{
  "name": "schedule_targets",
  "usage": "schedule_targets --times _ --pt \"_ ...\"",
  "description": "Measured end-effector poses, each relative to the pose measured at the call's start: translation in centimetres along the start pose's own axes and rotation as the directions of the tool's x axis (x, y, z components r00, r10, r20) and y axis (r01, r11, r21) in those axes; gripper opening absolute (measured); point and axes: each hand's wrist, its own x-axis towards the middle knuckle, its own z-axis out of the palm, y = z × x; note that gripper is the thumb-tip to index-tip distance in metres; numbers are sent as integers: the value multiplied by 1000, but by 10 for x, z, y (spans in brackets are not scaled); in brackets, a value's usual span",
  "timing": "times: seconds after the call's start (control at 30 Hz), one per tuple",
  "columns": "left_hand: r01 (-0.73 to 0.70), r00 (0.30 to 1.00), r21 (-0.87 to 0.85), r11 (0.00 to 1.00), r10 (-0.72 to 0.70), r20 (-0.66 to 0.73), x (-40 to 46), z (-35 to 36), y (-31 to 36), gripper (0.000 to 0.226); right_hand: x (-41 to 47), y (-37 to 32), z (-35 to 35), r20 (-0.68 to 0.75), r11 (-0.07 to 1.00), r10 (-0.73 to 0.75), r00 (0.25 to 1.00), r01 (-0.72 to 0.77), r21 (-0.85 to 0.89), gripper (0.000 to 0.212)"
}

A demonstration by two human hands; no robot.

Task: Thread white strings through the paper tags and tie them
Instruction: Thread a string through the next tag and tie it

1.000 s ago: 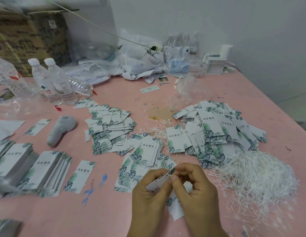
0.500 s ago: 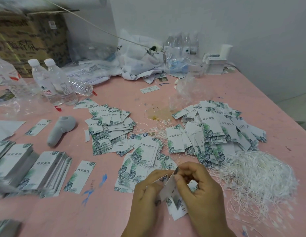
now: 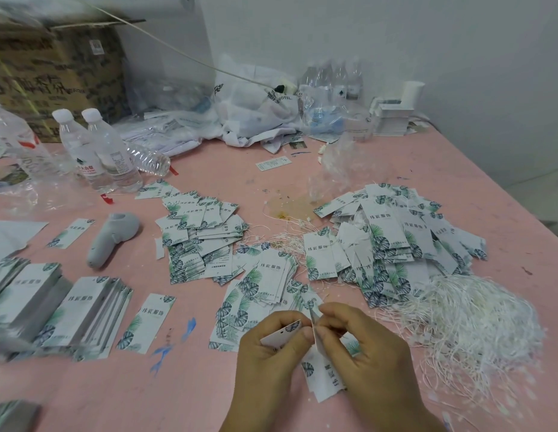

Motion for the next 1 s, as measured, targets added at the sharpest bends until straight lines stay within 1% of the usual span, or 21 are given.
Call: schedule_targets --times 0.1,0.2,0.23,0.27,0.3,0.33,0.4,0.47,0.5,0.53,0.6,0.63,0.7,0.73,0.77,0.8,0.83,0.9,0.93,0.97,1.0 --pt "-21 998 38 999 23 -54 -1 -3 -4 30 1 1 2 -32 990 -129 991 128 -53 23" --pt "-46 994 108 993 56 -92 0 -5 -5 29 -1 0 3 -12 992 -119 993 119 -50 18" --pt "-47 993 119 992 59 -101 0 -6 -4 30 -1 -2 3 5 998 -63 998 63 -25 18" --pt "-41 992 121 992 55 -114 1 -7 -4 30 -1 -3 2 32 999 35 999 -36 29 23" --pt "-28 990 116 993 44 -135 1 -8 -4 31 -1 -5 1 75 979 166 983 -173 103 29" --pt "-9 987 95 995 24 -159 2 -8 -5 32 0 -5 0 137 926 304 943 -326 190 34" --pt "33 979 -13 999 -35 -201 3 -8 -3 30 4 0 -5 283 758 495 821 -568 320 34" --pt "77 969 -151 985 -110 -220 5 -6 0 28 11 8 -10 434 564 575 693 -720 403 25" --pt "97 963 -219 971 -148 -227 6 -5 2 28 13 11 -11 503 437 593 629 -776 455 21" --pt "112 955 -285 952 -183 -235 8 -3 4 27 15 15 -12 563 277 602 566 -809 518 18" --pt "129 941 -371 920 -231 -247 11 -1 9 22 17 21 -15 645 -11 594 480 -798 603 17" --pt "134 937 -394 909 -245 -247 11 -1 10 18 17 23 -16 666 -105 588 458 -774 625 18" --pt "154 931 -434 888 -277 -236 11 -1 13 15 17 25 -17 692 -238 575 437 -720 652 16" --pt "165 929 -447 879 -291 -229 11 -2 13 17 18 24 -17 687 -257 574 445 -699 667 16" --pt "173 929 -448 877 -296 -222 11 -2 13 17 18 22 -16 657 -212 585 475 -693 690 18" --pt "178 932 -430 885 -291 -214 11 -1 13 14 17 19 -17 596 -87 603 530 -699 710 20" --pt "181 937 -402 898 -282 -207 10 0 13 12 16 14 -17 507 117 616 603 -706 699 22" --pt "185 947 -356 916 -263 -185 9 2 10 17 8 4 -13 309 552 569 762 -633 543 24" --pt "185 952 -351 918 -256 -166 9 2 9 23 4 0 -9 238 687 516 823 -564 458 23" --pt "185 959 -353 917 -247 -139 8 3 8 28 1 -4 -5 205 757 464 862 -506 414 22" --pt "184 966 -352 918 -235 -109 7 3 7 30 -1 -8 -1 192 794 421 886 -463 394 22"
